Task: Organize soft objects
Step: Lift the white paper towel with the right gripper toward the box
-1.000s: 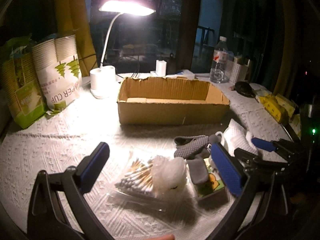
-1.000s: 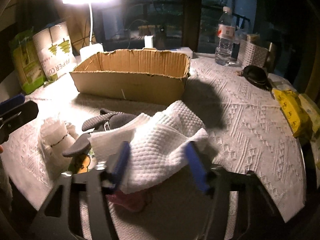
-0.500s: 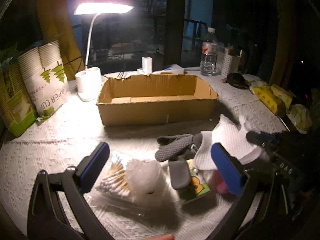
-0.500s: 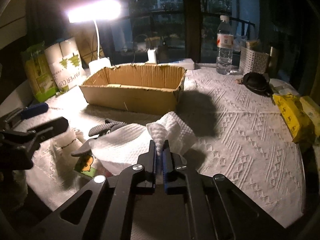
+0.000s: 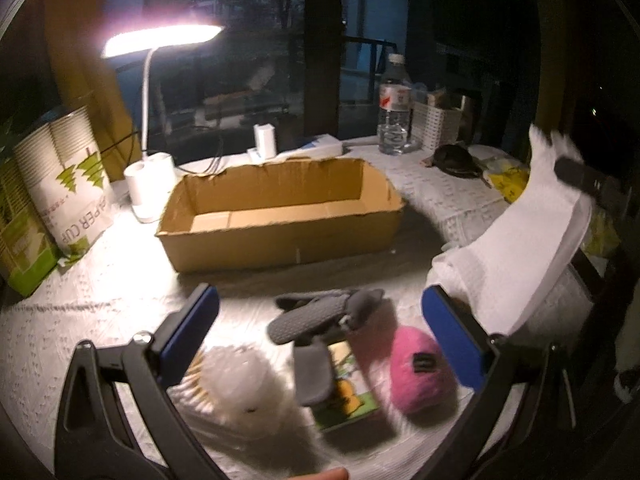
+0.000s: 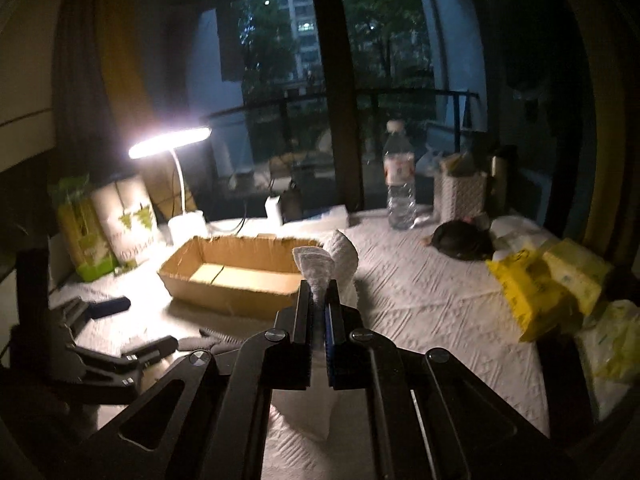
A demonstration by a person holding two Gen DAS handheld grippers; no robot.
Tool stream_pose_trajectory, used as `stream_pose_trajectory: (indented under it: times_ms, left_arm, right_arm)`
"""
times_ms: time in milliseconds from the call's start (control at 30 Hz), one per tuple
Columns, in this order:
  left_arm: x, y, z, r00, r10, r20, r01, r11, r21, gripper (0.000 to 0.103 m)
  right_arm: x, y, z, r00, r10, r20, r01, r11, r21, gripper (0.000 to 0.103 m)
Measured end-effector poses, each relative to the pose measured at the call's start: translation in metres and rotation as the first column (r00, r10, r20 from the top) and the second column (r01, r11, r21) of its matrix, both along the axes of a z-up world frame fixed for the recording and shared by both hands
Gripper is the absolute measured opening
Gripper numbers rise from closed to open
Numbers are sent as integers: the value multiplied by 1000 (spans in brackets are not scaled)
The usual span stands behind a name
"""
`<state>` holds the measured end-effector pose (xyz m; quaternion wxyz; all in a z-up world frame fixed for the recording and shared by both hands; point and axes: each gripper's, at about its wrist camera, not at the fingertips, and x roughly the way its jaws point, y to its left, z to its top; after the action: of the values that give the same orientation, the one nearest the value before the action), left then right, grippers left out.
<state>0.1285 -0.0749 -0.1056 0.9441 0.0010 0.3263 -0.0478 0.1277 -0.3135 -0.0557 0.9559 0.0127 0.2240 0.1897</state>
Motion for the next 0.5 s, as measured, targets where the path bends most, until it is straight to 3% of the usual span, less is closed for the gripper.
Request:
stream_pose_trajectory:
  times_ms: [300, 367, 500]
  left_arm:
    - [17, -41, 3, 998, -65, -6, 65, 998, -4, 102]
    - [21, -50, 2, 997, -77, -13, 77, 997, -1, 102]
    - [24, -62, 1, 996, -91, -23, 91, 996, 10, 102]
  right_arm:
    - [8, -32, 16, 996, -78, 50, 81, 996, -45, 5]
    - [16, -39, 5, 992, -121, 34, 123, 988, -89, 5]
    - [41, -52, -43, 982, -165, -95, 148, 975, -164, 5]
